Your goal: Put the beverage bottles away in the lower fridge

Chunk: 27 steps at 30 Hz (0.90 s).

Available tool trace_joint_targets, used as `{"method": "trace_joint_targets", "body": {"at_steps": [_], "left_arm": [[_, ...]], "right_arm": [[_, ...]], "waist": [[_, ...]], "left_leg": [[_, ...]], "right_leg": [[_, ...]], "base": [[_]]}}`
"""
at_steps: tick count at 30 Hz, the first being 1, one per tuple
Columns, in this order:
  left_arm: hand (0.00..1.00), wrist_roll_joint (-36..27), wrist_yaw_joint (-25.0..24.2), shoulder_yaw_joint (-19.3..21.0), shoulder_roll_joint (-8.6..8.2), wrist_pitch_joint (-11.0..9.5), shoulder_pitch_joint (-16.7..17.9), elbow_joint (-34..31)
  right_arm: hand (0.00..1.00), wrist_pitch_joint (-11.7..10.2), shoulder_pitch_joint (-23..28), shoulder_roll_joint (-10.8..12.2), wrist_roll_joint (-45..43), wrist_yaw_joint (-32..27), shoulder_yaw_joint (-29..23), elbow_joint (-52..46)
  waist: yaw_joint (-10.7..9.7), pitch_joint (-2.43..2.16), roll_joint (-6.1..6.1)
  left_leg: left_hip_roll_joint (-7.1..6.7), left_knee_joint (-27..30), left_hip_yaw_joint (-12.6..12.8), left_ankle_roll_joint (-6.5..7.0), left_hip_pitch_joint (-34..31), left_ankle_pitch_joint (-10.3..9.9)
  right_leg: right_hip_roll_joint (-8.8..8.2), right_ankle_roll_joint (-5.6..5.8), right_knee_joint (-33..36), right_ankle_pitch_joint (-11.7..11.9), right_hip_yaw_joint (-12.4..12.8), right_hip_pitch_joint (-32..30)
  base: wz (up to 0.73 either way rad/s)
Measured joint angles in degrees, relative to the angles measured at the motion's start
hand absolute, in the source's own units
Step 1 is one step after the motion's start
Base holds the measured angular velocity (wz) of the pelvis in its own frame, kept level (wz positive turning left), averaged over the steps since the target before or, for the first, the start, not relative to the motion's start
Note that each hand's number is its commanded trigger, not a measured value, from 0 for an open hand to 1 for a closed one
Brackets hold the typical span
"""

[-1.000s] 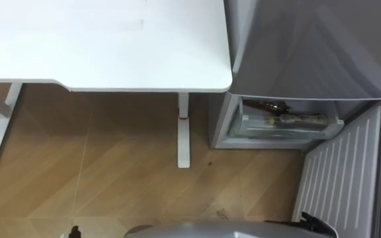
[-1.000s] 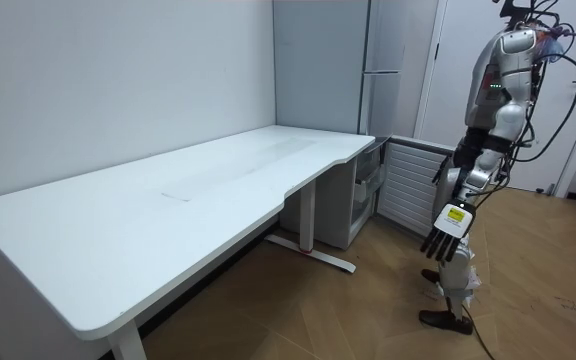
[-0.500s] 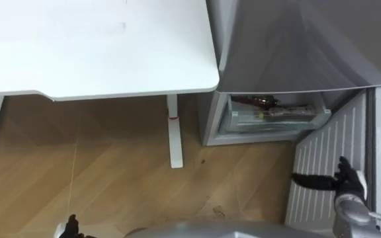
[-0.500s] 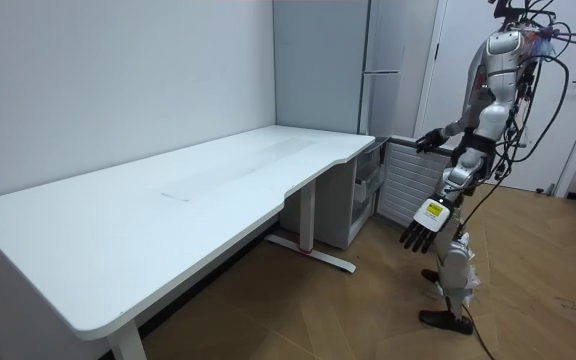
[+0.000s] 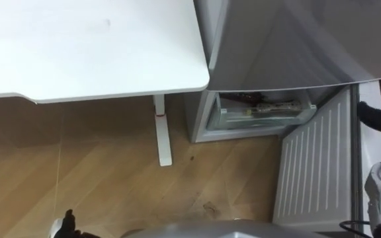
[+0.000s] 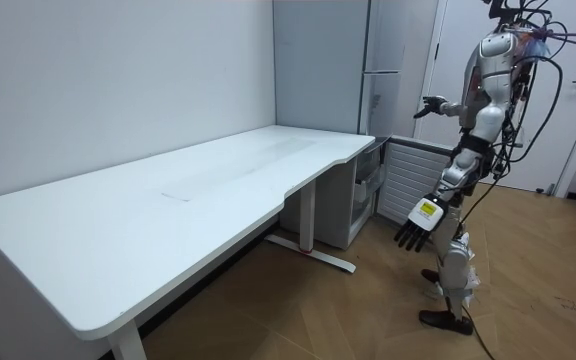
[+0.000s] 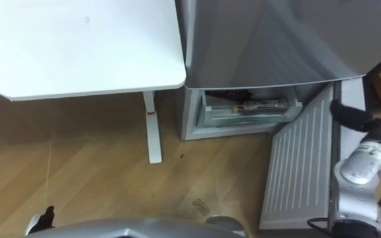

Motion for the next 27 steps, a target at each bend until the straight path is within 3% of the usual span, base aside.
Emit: {"method": "trace_joint_targets", "body": {"at_steps": [9,14,24,27], "left_arm": [[0.0,0.4,-1.5,0.0,0.03,2.7,1.0,-4.8],[0.0,0.7,-1.5,0.0,0.04,3.4,1.9,-6.4],[0.0,0.7,-2.2,0.0,0.13,4.4,2.9,-8.4],[0.0,0.6,-2.2,0.1,0.14,4.6,3.4,-8.9]], "right_arm": [[0.0,0.0,1.4,-1.6,3.9,-4.8,-3.4,-2.3],[0.0,0.0,1.7,-2.0,8.8,-6.9,-4.8,-1.8],[0.0,1.9,3.9,-2.0,12.3,-9.1,-4.9,0.8],[0.0,1.9,3.8,-2.0,13.9,-10.1,-5.6,2.7]], "waist": [[-0.5,-0.02,-0.16],[-1.6,0.07,-0.05],[-1.8,0.37,-0.28],[-1.9,0.27,-0.4]], "left_leg": [[0.01,-0.1,0.5,0.0,-0.5,0.0],[0.01,-0.2,0.4,0.0,-0.6,0.0],[-0.01,-0.6,0.3,-0.01,-0.6,0.0],[0.0,-0.6,0.2,-0.01,-0.6,0.0]], "right_leg": [[0.12,-0.17,0.8,0.1,0.9,-1.2],[0.13,-0.17,0.9,0.1,0.9,-1.3],[0.26,-0.18,0.3,0.1,0.9,-1.4],[0.29,-0.17,0.1,0.1,1.0,-1.4]], "base": [[-0.05],[0.0],[0.0],[0.0]]}}
